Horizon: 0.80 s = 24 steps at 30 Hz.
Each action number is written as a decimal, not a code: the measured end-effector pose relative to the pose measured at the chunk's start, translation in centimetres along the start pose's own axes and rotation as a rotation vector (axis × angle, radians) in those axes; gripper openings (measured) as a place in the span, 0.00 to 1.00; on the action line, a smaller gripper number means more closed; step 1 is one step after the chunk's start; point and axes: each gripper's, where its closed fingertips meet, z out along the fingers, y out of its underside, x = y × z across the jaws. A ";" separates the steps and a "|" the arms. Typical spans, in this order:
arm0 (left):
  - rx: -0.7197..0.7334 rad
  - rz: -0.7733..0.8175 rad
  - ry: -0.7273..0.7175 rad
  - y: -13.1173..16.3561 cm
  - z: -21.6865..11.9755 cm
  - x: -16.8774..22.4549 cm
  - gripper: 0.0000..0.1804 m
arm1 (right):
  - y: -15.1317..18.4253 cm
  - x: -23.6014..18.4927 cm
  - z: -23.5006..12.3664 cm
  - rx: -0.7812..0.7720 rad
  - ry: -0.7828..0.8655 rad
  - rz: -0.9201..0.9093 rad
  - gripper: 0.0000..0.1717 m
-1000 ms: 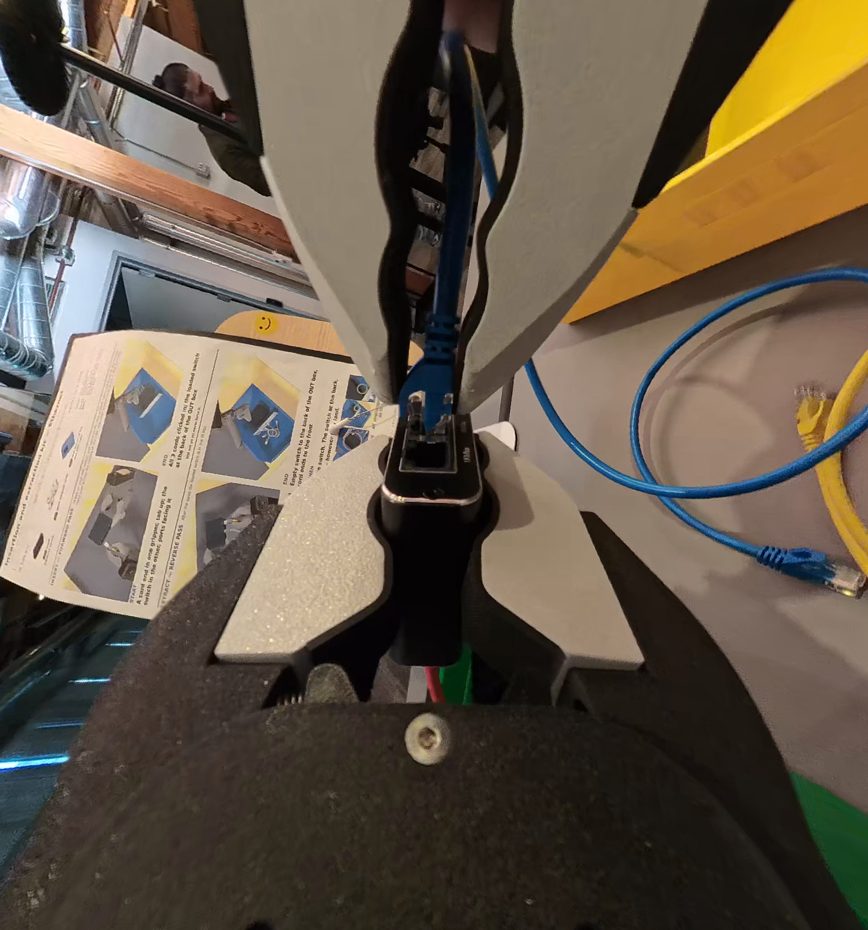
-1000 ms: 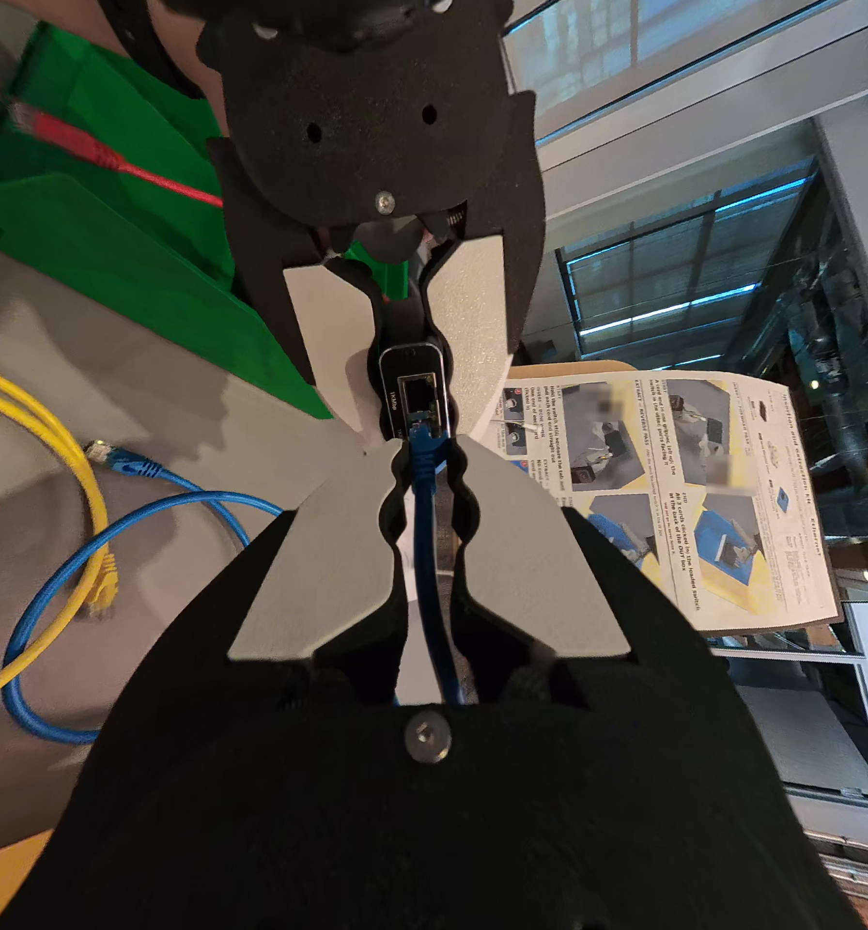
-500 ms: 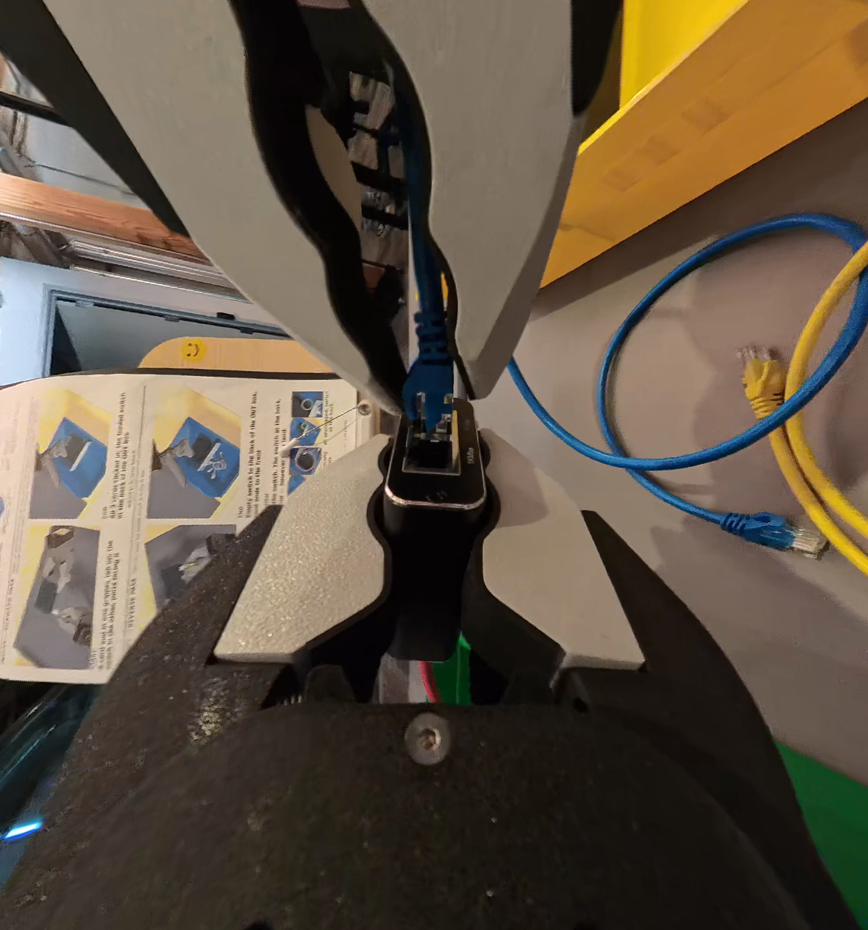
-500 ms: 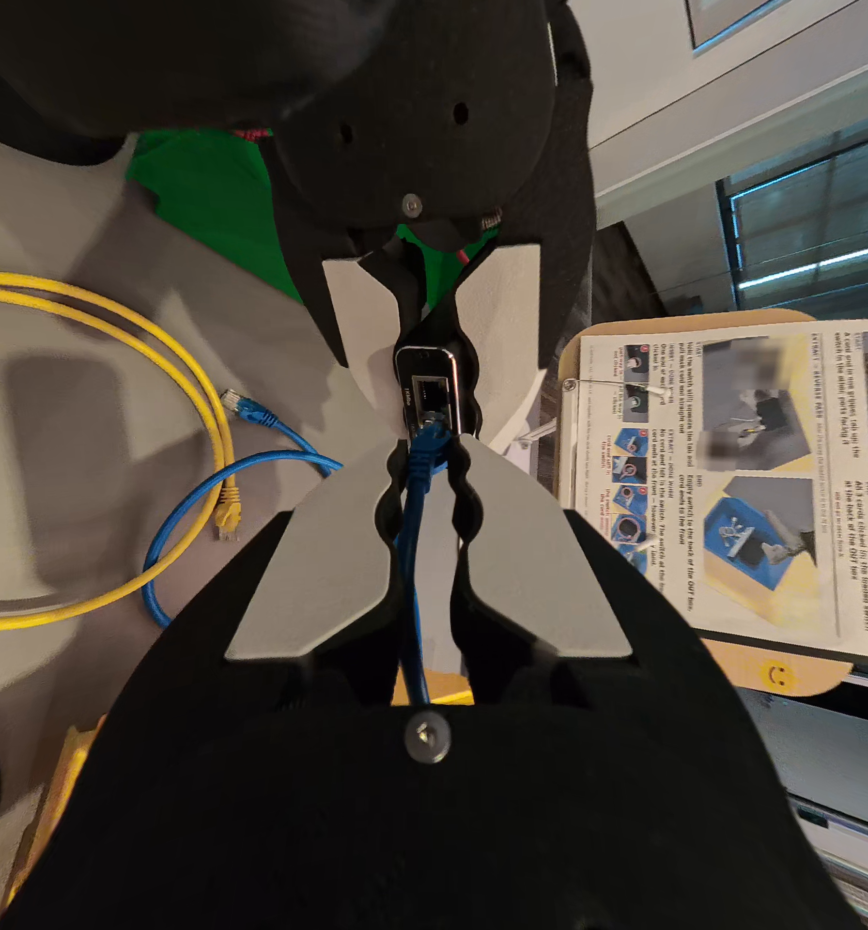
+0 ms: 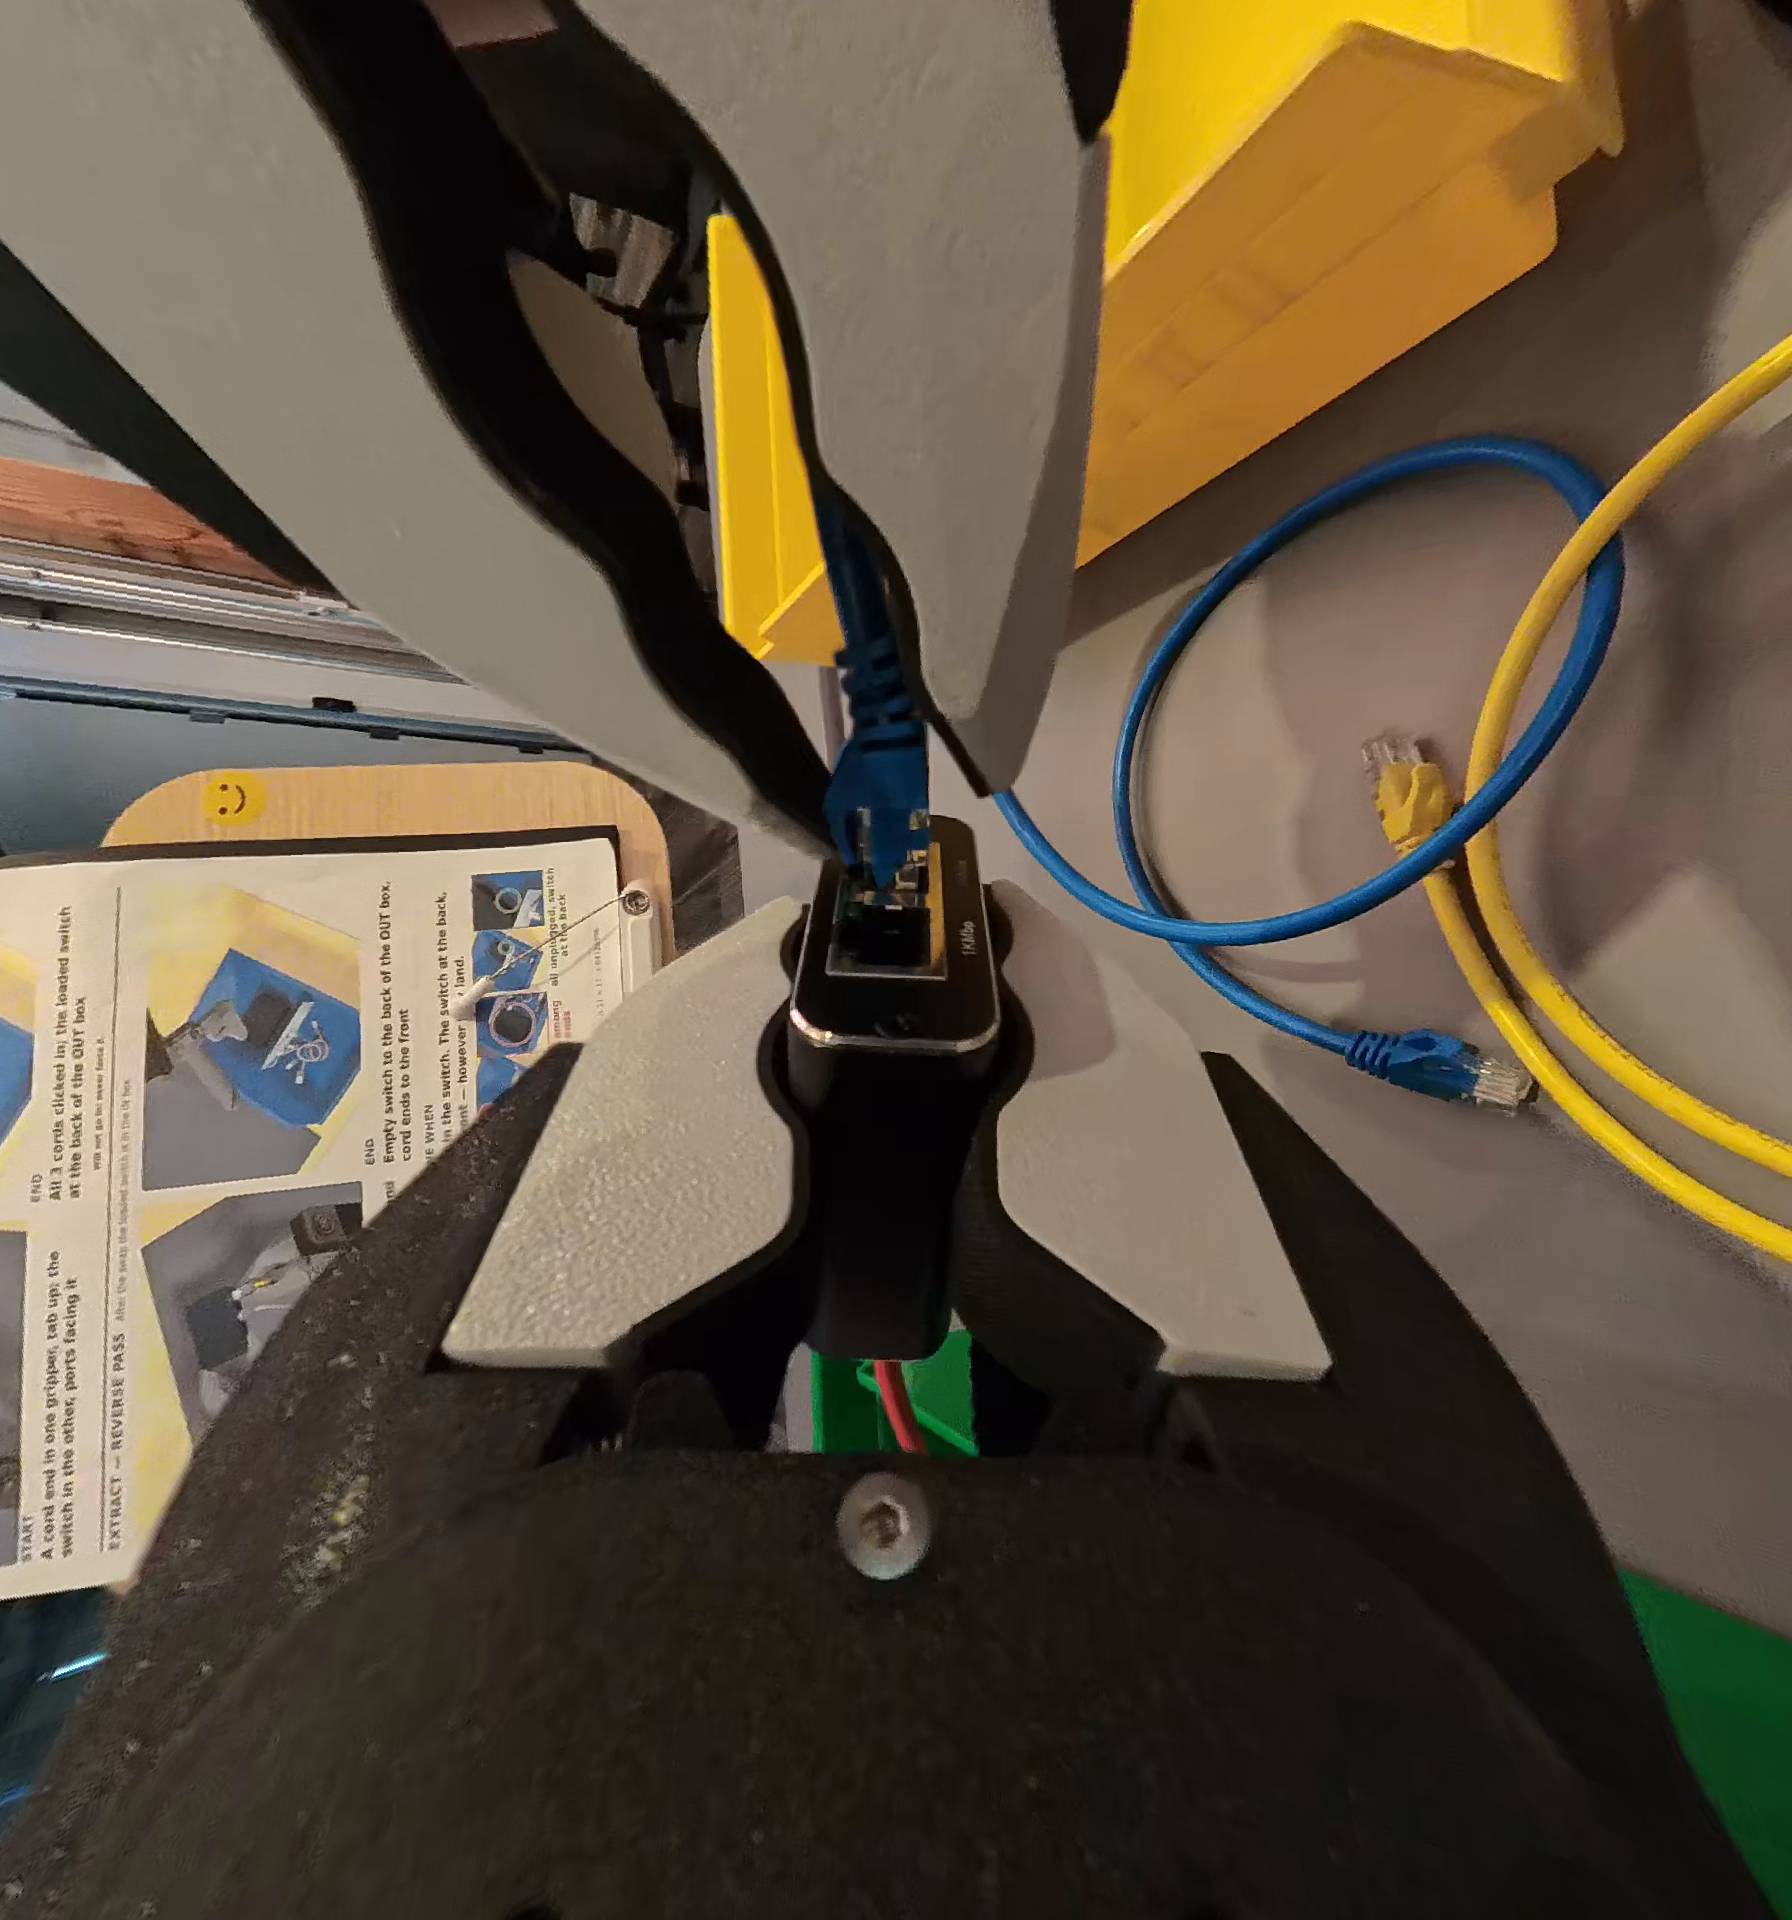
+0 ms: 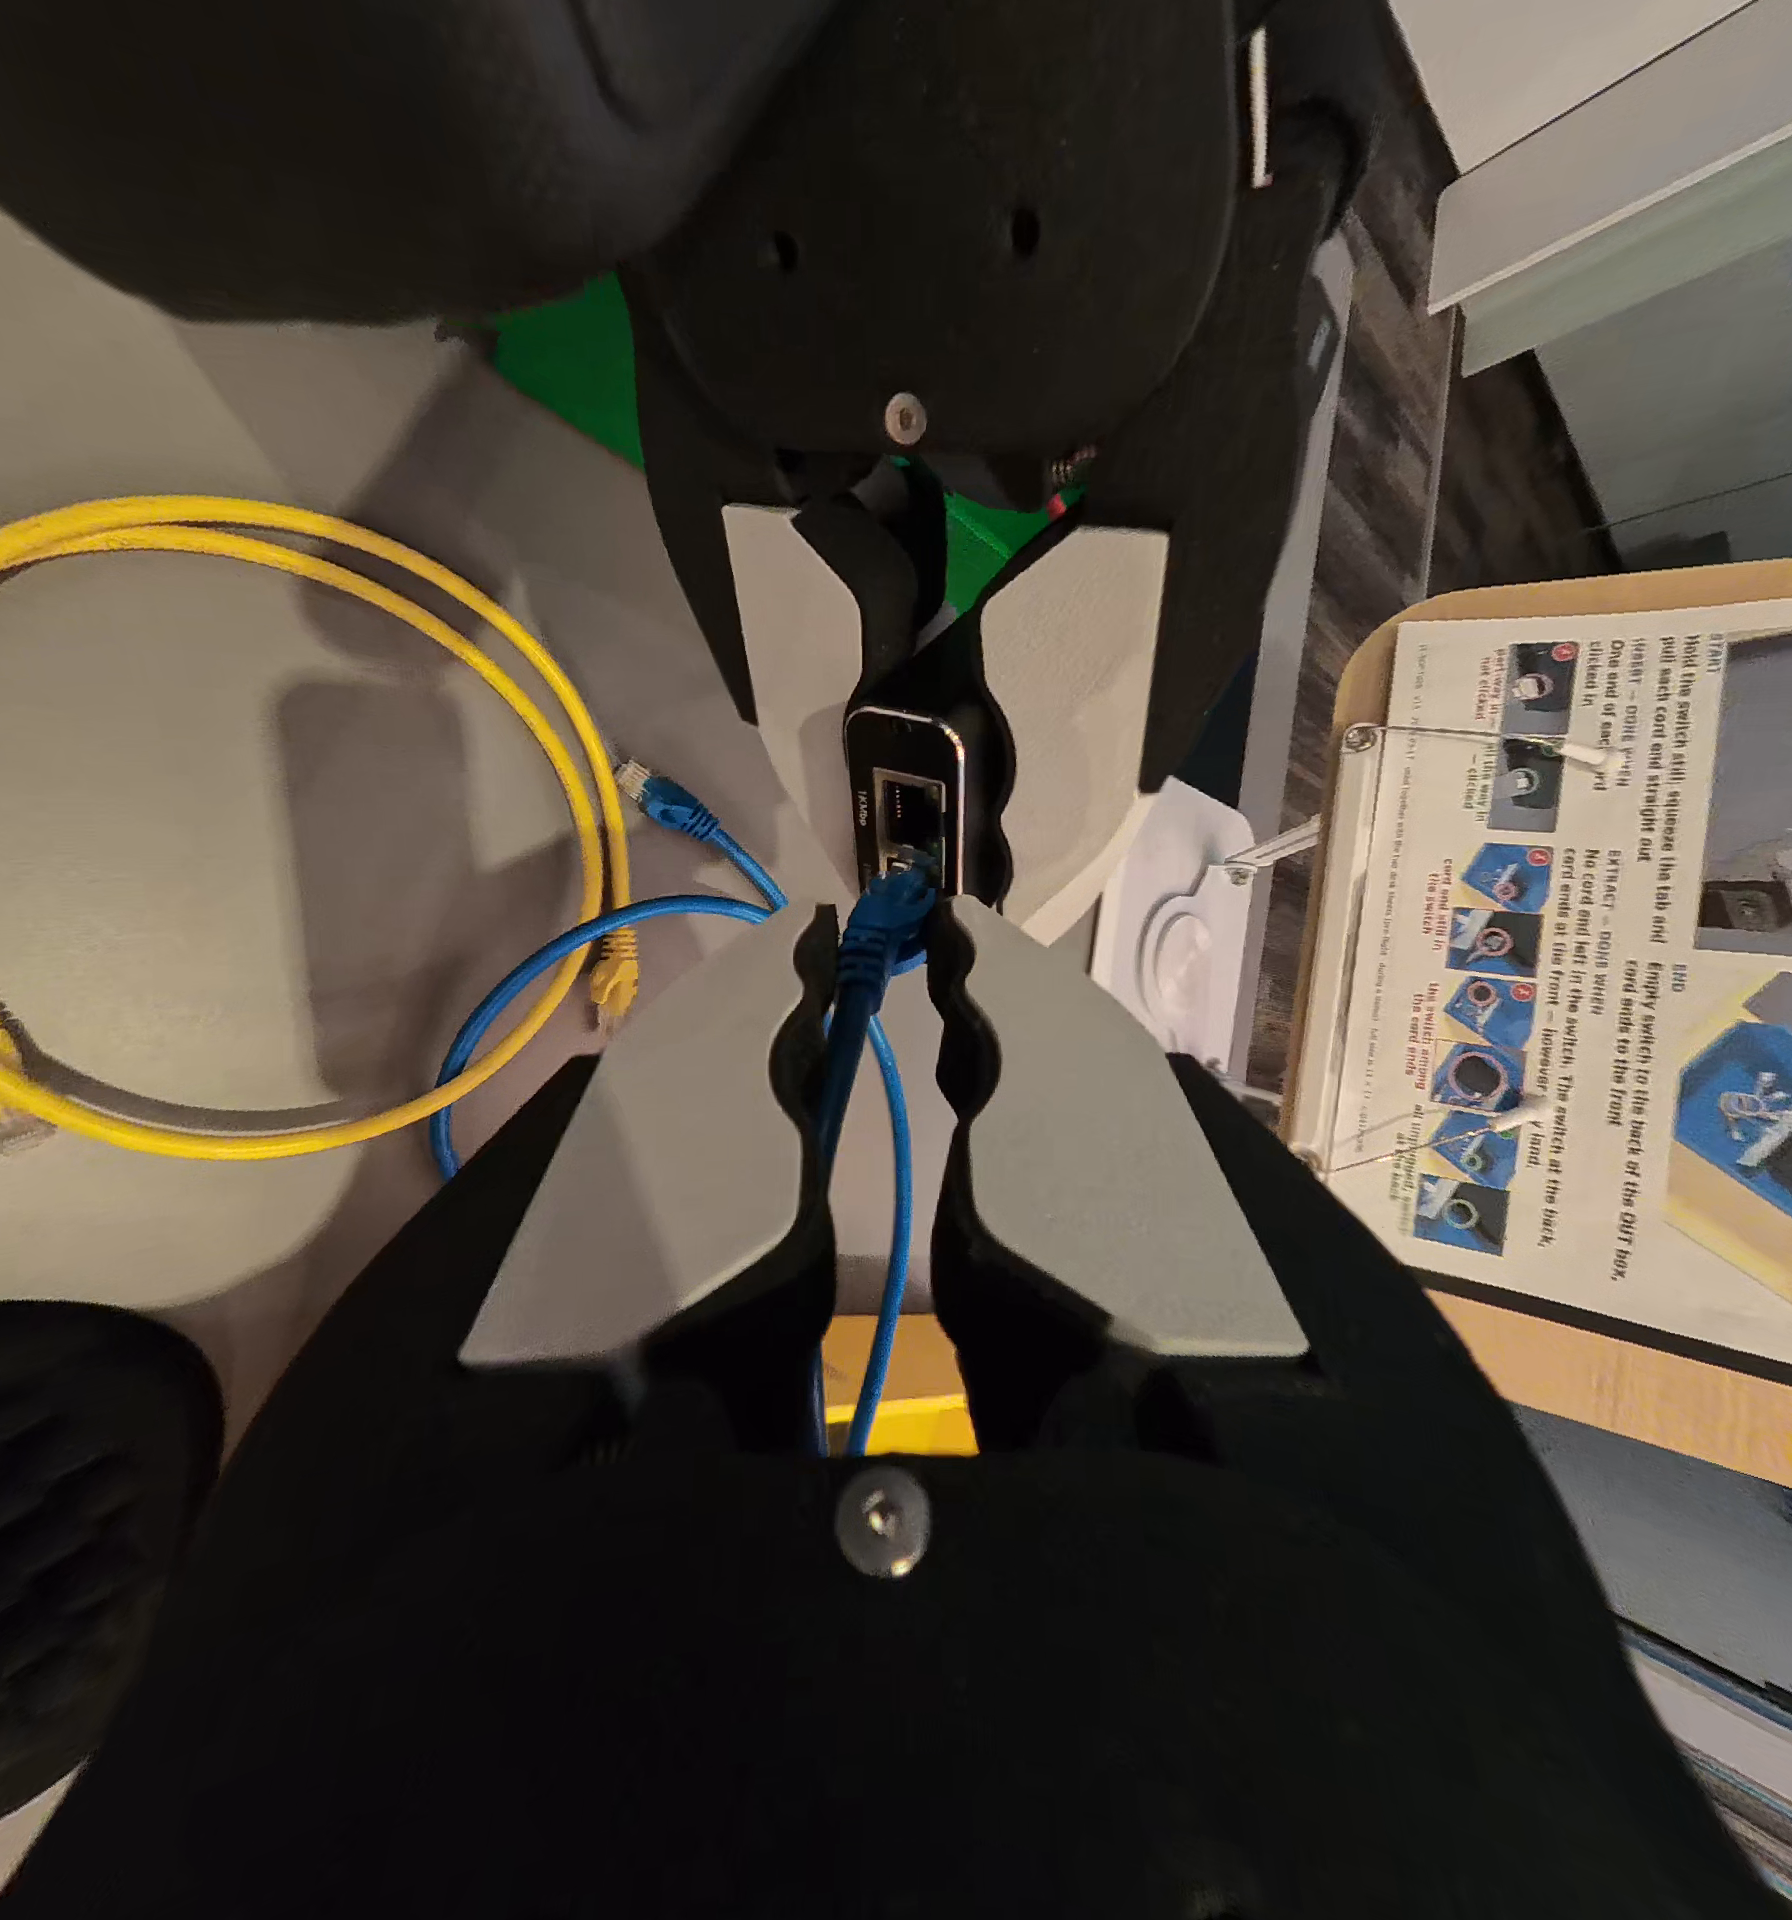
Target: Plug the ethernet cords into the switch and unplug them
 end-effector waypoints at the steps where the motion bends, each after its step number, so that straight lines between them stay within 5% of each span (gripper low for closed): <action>1: -0.002 0.001 -0.006 0.0 0.1 0.0 0.15 | 0.1 0.1 0.0 -0.004 0.009 -0.008 0.11; 24: 0.002 0.010 0.034 -1.8 -0.4 0.7 0.15 | 0.0 -1.3 -1.7 -0.085 0.008 -0.034 0.10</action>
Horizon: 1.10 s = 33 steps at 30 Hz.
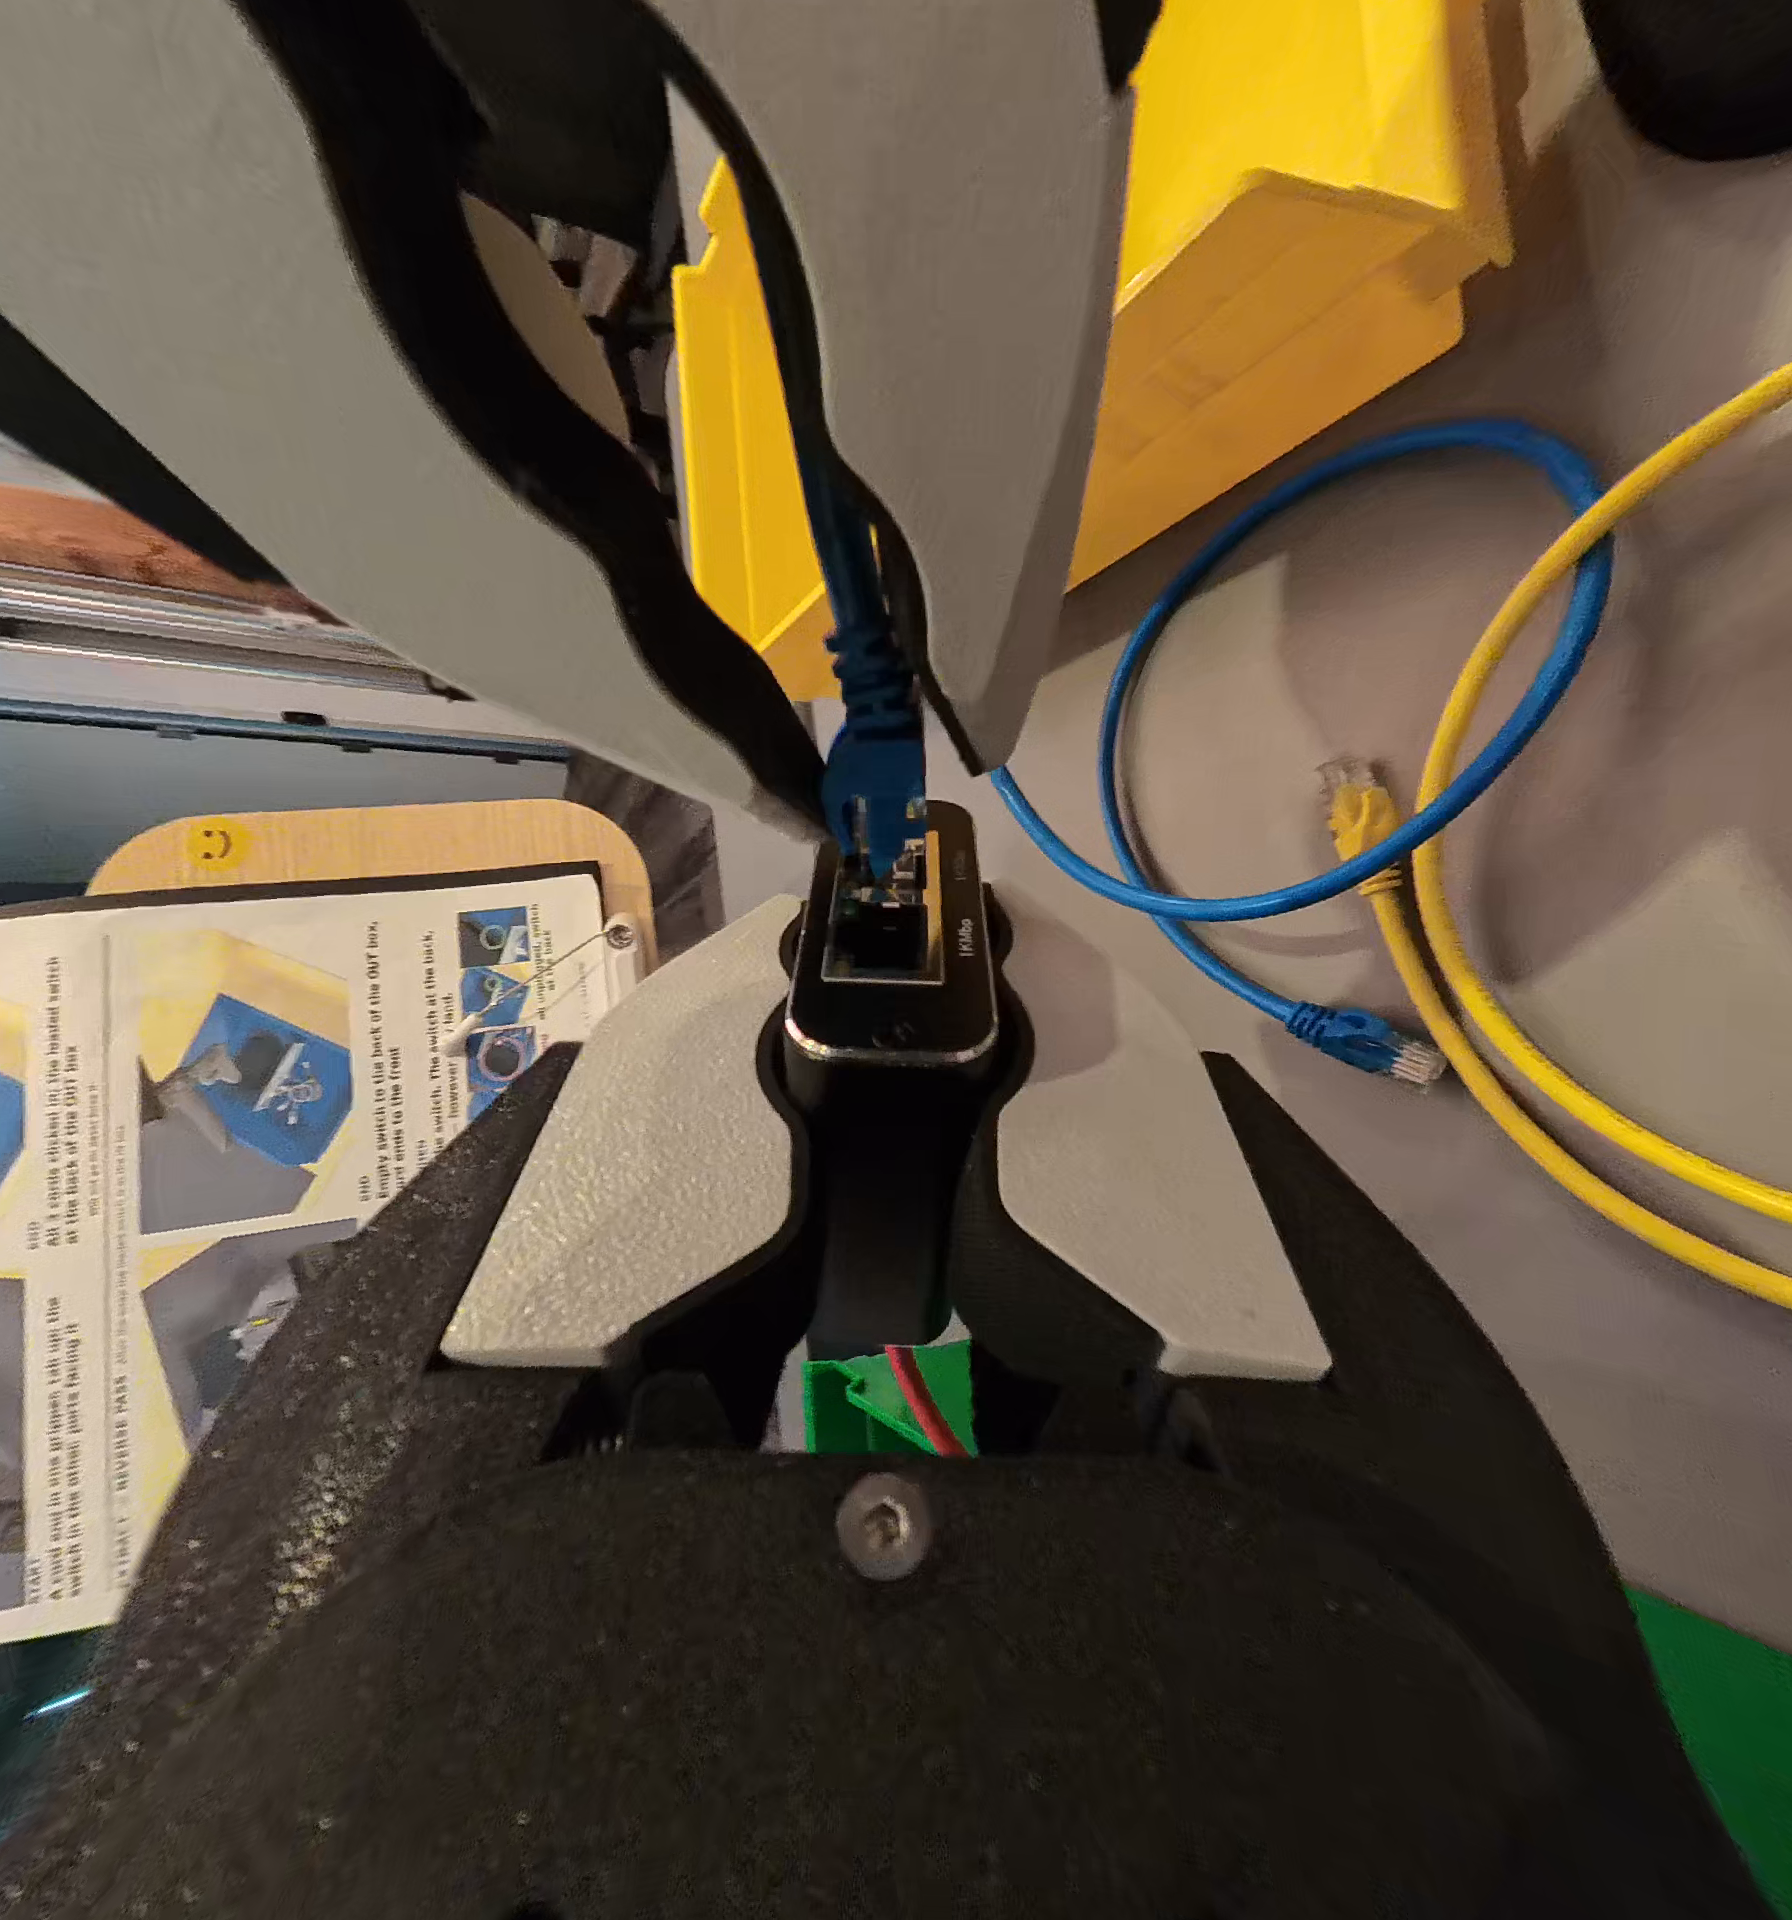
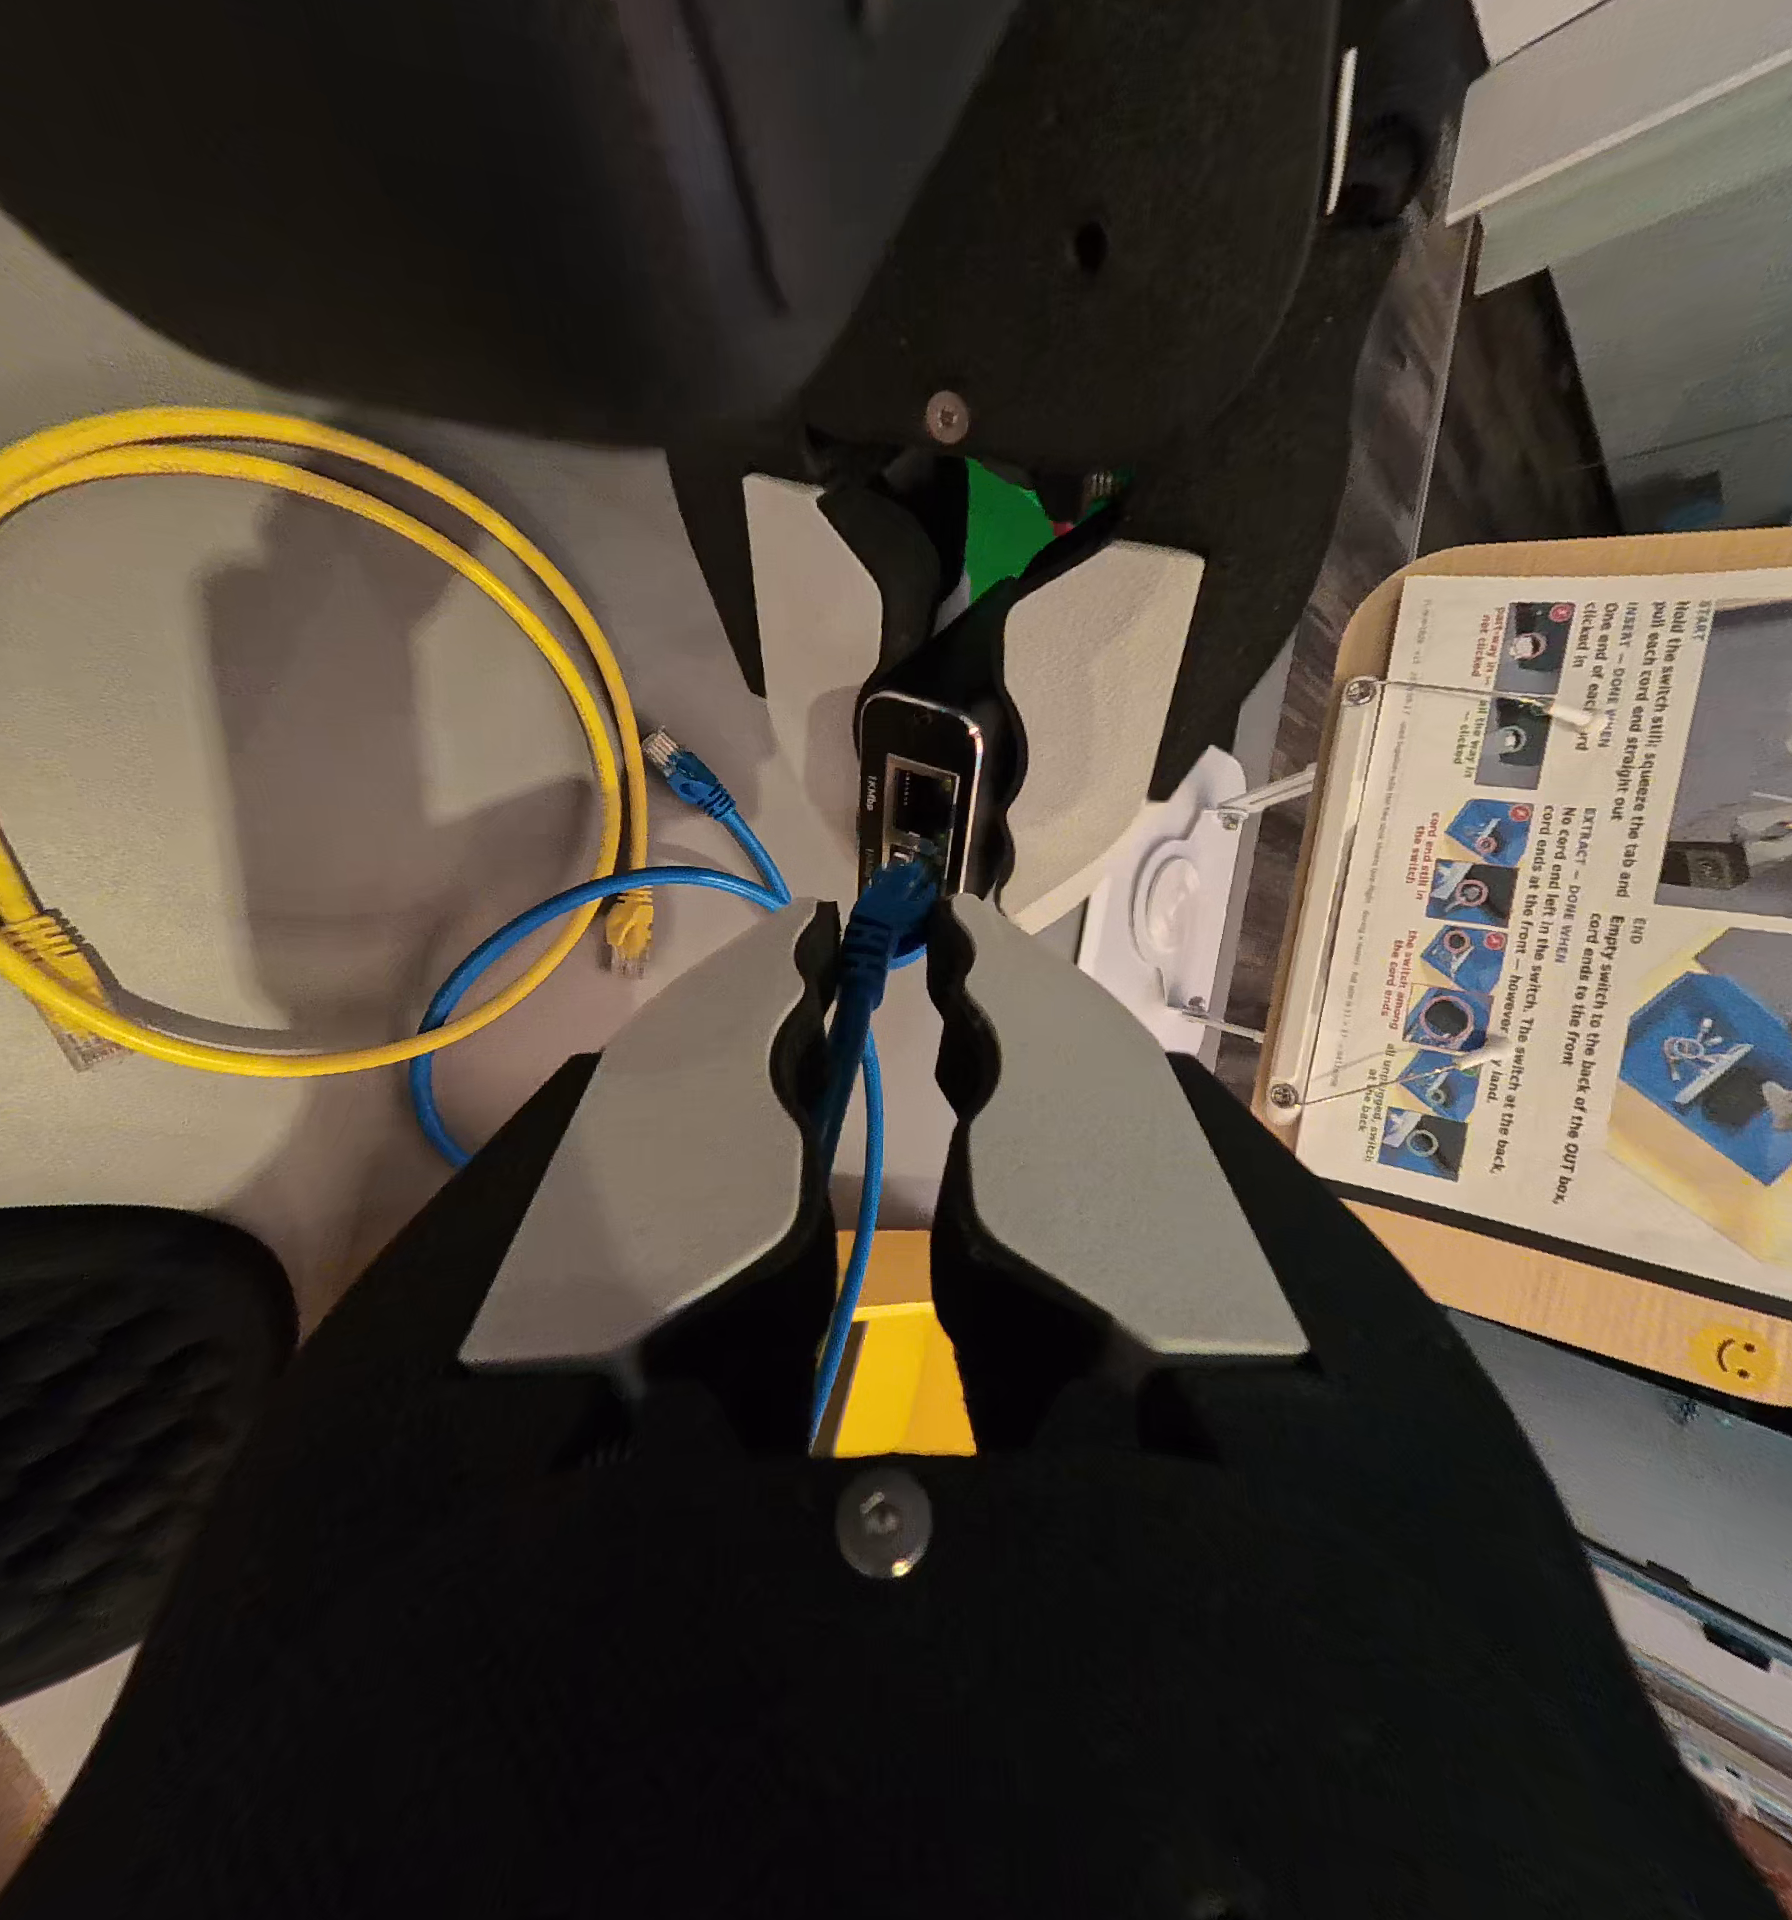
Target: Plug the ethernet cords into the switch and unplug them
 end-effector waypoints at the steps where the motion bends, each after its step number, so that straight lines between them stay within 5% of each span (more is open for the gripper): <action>1: -0.042 0.011 -0.015 0.8 0.1 -0.2 0.14 | -0.2 -2.4 -0.6 0.031 -0.165 -0.011 0.09; 2: -0.251 0.019 -0.137 4.9 0.0 -2.4 0.15 | -2.4 -4.0 -2.0 0.168 -0.271 0.004 0.08; 3: -0.365 -0.031 -0.178 8.5 -0.8 -3.7 0.15 | -2.7 -2.2 -2.4 0.206 -0.132 -0.032 0.08; 4: -0.301 -0.138 -0.166 9.2 -1.7 -4.3 0.15 | -2.0 0.2 -2.7 0.196 0.024 -0.041 0.08; 7: 0.055 -0.259 -0.227 4.6 -5.8 -6.8 0.14 | -1.2 0.9 -3.1 0.267 -0.020 0.069 0.08; 14: 0.303 -0.369 -0.311 1.5 -9.1 -8.5 0.15 | 1.1 3.6 -2.8 0.307 0.079 0.166 0.08; 21: 0.781 -0.697 -0.205 -1.5 -15.2 -10.8 0.15 | -1.2 6.0 -4.4 0.295 0.197 0.120 0.09; 29: 0.930 -0.763 -0.065 -1.9 -17.9 -10.6 0.14 | -5.7 13.4 -10.3 0.237 0.163 0.101 0.09; 33: 0.899 -0.706 -0.089 -2.4 -19.2 -10.3 0.14 | -4.5 11.1 -7.1 0.159 0.007 0.227 0.08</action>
